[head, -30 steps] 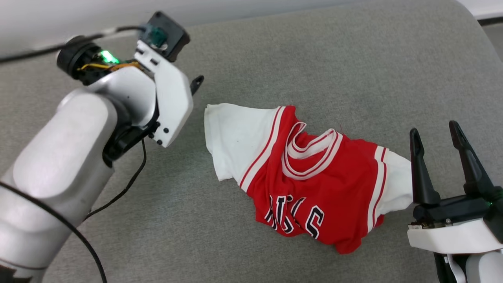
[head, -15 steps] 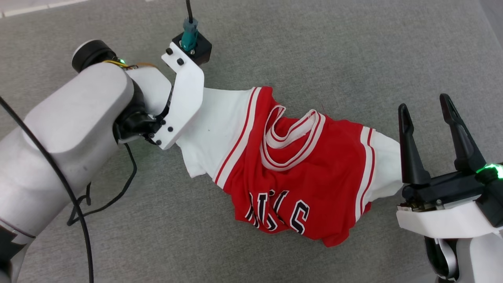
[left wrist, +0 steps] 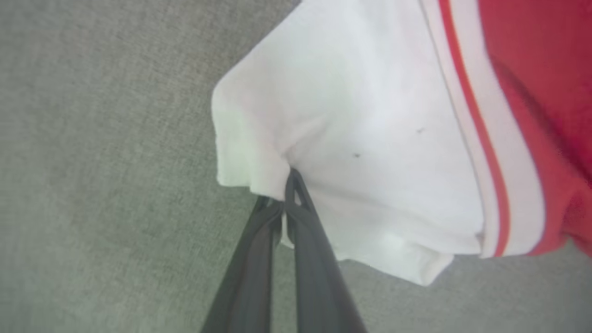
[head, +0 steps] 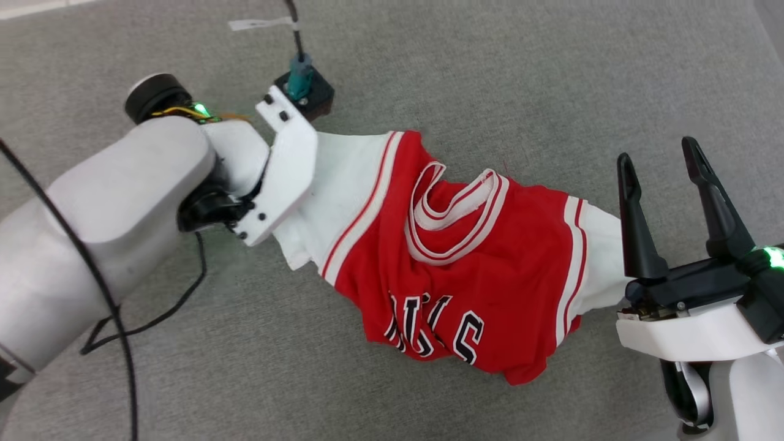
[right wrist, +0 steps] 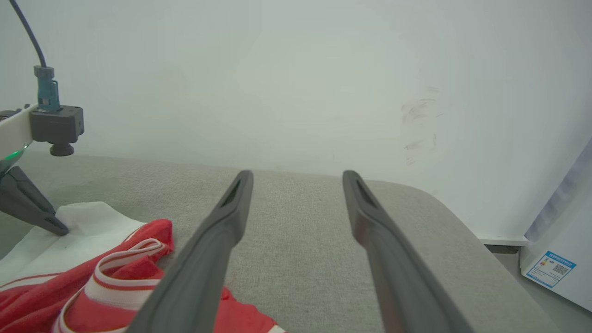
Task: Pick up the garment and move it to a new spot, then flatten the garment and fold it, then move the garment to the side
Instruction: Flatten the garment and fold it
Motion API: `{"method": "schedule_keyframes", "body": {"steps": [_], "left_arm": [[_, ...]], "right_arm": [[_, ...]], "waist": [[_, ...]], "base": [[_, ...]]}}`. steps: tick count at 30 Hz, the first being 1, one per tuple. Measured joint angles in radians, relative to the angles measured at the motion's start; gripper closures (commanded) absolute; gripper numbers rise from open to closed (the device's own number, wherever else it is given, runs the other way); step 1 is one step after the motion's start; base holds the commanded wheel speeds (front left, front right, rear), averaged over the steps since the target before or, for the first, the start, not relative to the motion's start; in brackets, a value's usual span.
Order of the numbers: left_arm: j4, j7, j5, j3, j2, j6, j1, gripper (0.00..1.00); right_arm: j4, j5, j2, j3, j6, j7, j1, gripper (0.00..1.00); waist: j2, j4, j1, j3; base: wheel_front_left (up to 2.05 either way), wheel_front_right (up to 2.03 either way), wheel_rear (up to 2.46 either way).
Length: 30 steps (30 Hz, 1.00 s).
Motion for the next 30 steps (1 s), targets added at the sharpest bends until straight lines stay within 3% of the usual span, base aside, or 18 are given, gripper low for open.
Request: {"method": "schedule_keyframes", "body": {"steps": [13,16,19,20,21,25,30], "left_arm": [[0.091,-0.146,-0.121,0.023,0.306,0.017,0.148,1.0],[0.116,-0.17,-0.153,0.027,0.352,0.038,0.21,1.0],[0.131,-0.213,-0.174,0.038,0.359,0.06,0.245,1.0],[0.134,-0.234,-0.175,0.043,0.354,0.067,0.252,0.05],[0.136,-0.258,-0.173,0.045,0.347,0.071,0.259,0.0],[0.135,-0.39,-0.119,0.054,0.314,0.095,0.267,0.0],[0.086,-0.65,-0.032,0.098,0.291,0.162,0.263,0.0]], "right_arm": [[0.006,-0.012,-0.017,-0.05,0.0,0.0,0.069,0.0],[0.007,-0.012,-0.023,-0.053,0.0,0.0,0.072,0.0],[0.016,-0.012,-0.028,-0.057,0.0,0.0,0.076,0.0],[0.019,-0.013,-0.029,-0.056,0.0,0.0,0.078,0.0],[0.023,-0.014,-0.029,-0.055,0.0,0.0,0.081,0.0],[0.037,-0.016,-0.039,-0.047,0.0,0.0,0.085,0.0],[0.047,-0.019,-0.094,-0.046,0.0,0.0,0.062,0.0]], "waist": [[0.0,0.106,0.0,-0.106],[0.0,0.118,0.0,-0.113],[0.0,0.127,0.0,-0.117],[0.0,0.13,0.0,-0.12],[0.0,0.133,0.0,-0.124],[0.0,0.145,0.0,-0.152],[0.0,0.165,0.0,-0.203]], "base": [[0.0,0.0,0.0],[0.0,0.0,0.0],[0.0,0.0,0.0],[0.0,0.0,0.0],[0.0,0.0,0.0],[0.0,0.0,0.0],[0.0,0.0,0.0]]}}
